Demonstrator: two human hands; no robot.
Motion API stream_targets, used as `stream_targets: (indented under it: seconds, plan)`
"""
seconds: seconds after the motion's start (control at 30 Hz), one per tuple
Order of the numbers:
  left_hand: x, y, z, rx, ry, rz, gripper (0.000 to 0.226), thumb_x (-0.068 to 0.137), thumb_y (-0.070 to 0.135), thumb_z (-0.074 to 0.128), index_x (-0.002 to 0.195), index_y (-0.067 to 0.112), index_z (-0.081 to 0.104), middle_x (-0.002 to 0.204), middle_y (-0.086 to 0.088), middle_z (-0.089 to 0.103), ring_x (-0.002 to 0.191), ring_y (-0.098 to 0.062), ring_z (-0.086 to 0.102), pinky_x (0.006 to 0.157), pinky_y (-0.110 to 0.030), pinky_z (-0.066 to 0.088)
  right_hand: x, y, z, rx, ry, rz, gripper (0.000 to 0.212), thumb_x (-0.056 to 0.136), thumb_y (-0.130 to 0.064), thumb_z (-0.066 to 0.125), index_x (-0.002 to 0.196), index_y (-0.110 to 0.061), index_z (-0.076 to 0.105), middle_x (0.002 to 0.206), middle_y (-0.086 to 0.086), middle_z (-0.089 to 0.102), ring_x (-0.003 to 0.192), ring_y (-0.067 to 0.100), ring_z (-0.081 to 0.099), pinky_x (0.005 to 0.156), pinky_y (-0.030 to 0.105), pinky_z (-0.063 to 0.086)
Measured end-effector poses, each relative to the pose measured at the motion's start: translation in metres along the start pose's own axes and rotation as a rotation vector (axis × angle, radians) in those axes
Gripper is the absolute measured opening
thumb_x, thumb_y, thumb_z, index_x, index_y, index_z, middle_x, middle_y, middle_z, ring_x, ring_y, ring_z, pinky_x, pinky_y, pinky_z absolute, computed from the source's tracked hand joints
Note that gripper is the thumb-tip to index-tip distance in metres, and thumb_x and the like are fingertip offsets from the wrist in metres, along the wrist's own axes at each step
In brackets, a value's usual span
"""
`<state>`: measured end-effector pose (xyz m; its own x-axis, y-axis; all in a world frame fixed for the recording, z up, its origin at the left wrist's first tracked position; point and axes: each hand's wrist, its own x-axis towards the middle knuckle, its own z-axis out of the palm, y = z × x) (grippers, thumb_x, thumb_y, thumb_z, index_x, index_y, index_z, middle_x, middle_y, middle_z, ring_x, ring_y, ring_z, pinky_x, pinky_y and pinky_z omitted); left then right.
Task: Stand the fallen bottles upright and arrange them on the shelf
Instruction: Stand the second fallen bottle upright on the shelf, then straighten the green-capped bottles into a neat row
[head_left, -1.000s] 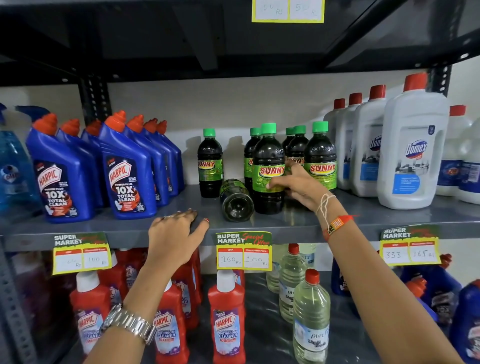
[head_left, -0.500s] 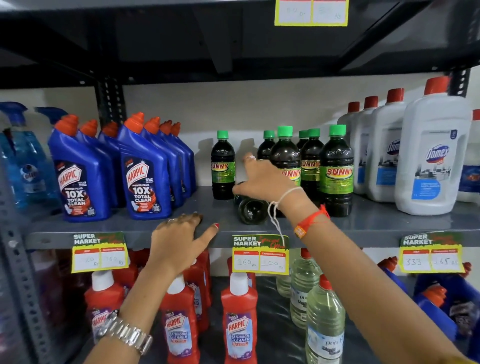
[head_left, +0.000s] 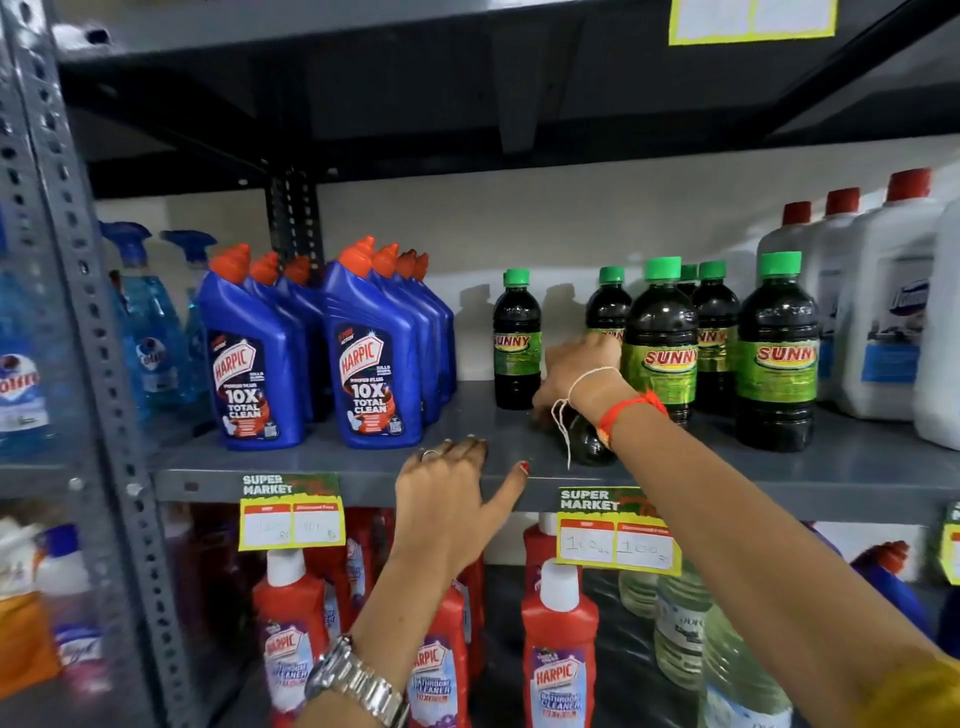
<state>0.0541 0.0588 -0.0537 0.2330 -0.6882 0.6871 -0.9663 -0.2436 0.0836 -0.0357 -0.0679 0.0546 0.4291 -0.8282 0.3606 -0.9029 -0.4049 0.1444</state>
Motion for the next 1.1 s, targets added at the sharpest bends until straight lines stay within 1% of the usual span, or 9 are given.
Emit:
stream_targets:
  seconds: [0.13,0.23,0.33,0.43,0.57,0.73,0.93,1.0,1.1]
  plan:
    - [0.0,0.0,0.0,-0.014,0.012,-0.01,0.069,0.08,0.065,0.027,0.104,0.017,0.069,0.111,0.0,0.071,0.101,-0.018,0.065,0.083,-0.033,0.048,-0.012,0.003,-0.006,0.133,0.161,0.077,0.063,0.068,-0.052,0.071,0.117,-0.014,0.058,0.118,0.01,0.064,0.113,0.032,0.059,0.081,0.032,0.043]
    - [-0.001,0.0,0.0,-0.02,0.015,-0.011,0.067,0.08,0.064,0.029,0.101,0.016,0.071,0.107,0.0,0.072,0.098,-0.019,0.066,0.082,-0.033,0.049,-0.022,0.007,-0.015,0.404,0.355,0.141,0.063,0.066,-0.05,0.074,0.111,-0.009,0.058,0.11,0.014,0.066,0.105,0.036,0.062,0.071,0.033,0.041]
    - [-0.001,0.0,0.001,-0.037,0.016,-0.006,0.07,0.079,0.065,0.026,0.109,0.016,0.067,0.117,-0.001,0.068,0.108,-0.02,0.063,0.087,-0.035,0.047,-0.026,0.005,-0.021,0.719,0.465,0.12,0.077,0.062,-0.046,0.078,0.125,-0.009,0.052,0.112,0.015,0.066,0.108,0.037,0.06,0.082,0.038,0.048]
    - [-0.001,0.0,0.001,-0.043,0.009,-0.009,0.073,0.079,0.065,0.024,0.113,0.015,0.066,0.12,-0.002,0.066,0.112,-0.021,0.06,0.091,-0.035,0.046,-0.028,-0.003,-0.02,0.903,0.535,0.083,0.079,0.06,-0.037,0.079,0.13,-0.016,0.05,0.116,0.008,0.067,0.113,0.029,0.059,0.088,0.031,0.044]
    - [-0.001,0.0,0.0,-0.019,-0.003,-0.02,0.069,0.079,0.064,0.028,0.102,0.015,0.07,0.107,-0.002,0.072,0.099,-0.02,0.066,0.081,-0.034,0.05,-0.026,-0.01,-0.007,1.069,0.513,0.022,0.071,0.058,-0.03,0.081,0.123,-0.017,0.055,0.108,0.004,0.07,0.104,0.022,0.064,0.081,0.02,0.042]
    - [0.0,0.002,-0.002,-0.029,-0.016,-0.024,0.066,0.079,0.063,0.03,0.095,0.014,0.071,0.097,-0.002,0.074,0.09,-0.02,0.067,0.077,-0.034,0.049,-0.02,-0.016,0.011,1.045,0.479,-0.065,0.083,0.059,-0.035,0.076,0.133,-0.015,0.044,0.111,0.005,0.067,0.107,0.023,0.061,0.091,0.032,0.05]
    - [-0.001,0.0,0.0,-0.037,-0.018,-0.017,0.066,0.079,0.063,0.029,0.093,0.013,0.07,0.092,-0.003,0.074,0.085,-0.02,0.066,0.073,-0.033,0.047,-0.018,-0.014,0.015,1.03,0.406,-0.044,0.101,0.06,-0.038,0.081,0.139,-0.008,0.028,0.132,0.016,0.048,0.126,0.03,0.045,0.104,0.037,0.039]
    - [-0.001,0.0,0.0,-0.035,-0.011,-0.017,0.065,0.079,0.063,0.031,0.092,0.013,0.071,0.092,-0.003,0.074,0.084,-0.02,0.067,0.072,-0.033,0.048,-0.02,-0.013,0.018,0.979,0.4,-0.013,0.106,0.056,-0.046,0.083,0.137,-0.004,0.029,0.133,0.018,0.043,0.126,0.032,0.043,0.103,0.037,0.039]
    - [-0.001,0.0,0.001,-0.033,0.014,-0.015,0.064,0.079,0.062,0.032,0.093,0.014,0.071,0.096,-0.002,0.074,0.088,-0.02,0.067,0.074,-0.032,0.048,-0.016,-0.008,0.018,0.997,0.352,-0.014,0.1,0.054,-0.047,0.085,0.131,-0.005,0.035,0.121,0.012,0.054,0.115,0.026,0.053,0.094,0.032,0.043]
